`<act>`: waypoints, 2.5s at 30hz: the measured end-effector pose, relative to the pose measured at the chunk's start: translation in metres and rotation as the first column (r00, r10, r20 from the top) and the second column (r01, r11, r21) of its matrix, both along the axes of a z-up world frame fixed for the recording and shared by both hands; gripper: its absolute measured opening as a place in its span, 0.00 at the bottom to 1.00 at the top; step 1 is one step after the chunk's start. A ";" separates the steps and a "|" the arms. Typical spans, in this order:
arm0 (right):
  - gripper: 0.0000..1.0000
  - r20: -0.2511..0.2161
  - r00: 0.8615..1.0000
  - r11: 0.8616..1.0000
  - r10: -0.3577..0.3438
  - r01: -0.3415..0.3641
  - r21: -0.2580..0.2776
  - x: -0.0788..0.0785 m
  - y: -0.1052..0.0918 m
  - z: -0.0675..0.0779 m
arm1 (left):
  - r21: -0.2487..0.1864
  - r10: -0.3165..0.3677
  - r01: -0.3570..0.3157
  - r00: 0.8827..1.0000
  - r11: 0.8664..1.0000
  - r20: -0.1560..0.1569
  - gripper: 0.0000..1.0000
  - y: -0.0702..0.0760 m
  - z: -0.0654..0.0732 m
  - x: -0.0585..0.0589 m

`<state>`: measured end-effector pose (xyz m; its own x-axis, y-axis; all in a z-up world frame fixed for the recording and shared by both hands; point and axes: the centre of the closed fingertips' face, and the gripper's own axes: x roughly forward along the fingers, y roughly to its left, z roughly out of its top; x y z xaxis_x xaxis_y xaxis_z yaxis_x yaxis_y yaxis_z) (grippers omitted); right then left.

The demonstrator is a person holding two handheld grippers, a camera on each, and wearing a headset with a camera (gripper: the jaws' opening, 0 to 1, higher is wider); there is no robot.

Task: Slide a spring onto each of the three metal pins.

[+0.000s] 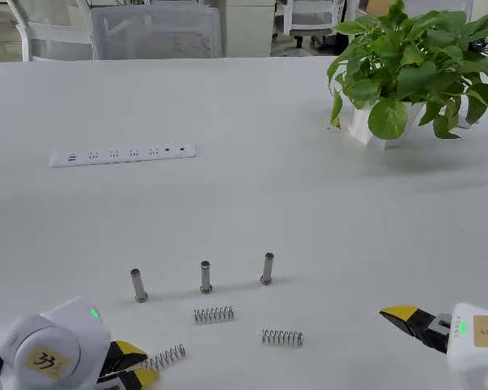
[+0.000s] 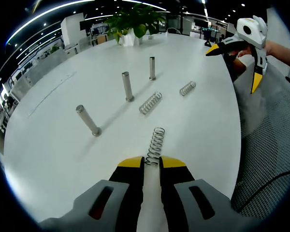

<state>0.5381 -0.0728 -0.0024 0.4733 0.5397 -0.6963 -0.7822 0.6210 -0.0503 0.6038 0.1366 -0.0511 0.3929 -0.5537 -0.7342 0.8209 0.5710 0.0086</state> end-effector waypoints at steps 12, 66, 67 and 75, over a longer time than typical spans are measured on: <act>0.99 -0.003 1.000 1.000 0.008 -0.008 -0.001 -0.003 0.001 0.000 | 0.101 -0.028 0.032 0.999 0.994 -0.046 0.08 -0.002 0.000 -0.002; 0.89 -0.027 0.998 0.948 -0.048 0.054 0.313 0.029 0.049 0.042 | -0.311 0.010 -0.005 1.000 0.951 0.017 0.06 -0.076 0.055 -0.016; 0.88 -0.028 0.998 0.944 -0.053 0.059 0.326 0.031 0.050 0.044 | -0.318 0.009 -0.003 1.000 0.948 0.018 0.06 -0.077 0.057 -0.017; 0.74 -0.085 0.993 0.885 -0.080 0.110 0.453 0.039 0.062 0.055 | -0.390 0.017 -0.008 1.000 0.921 0.019 0.06 -0.087 0.073 -0.024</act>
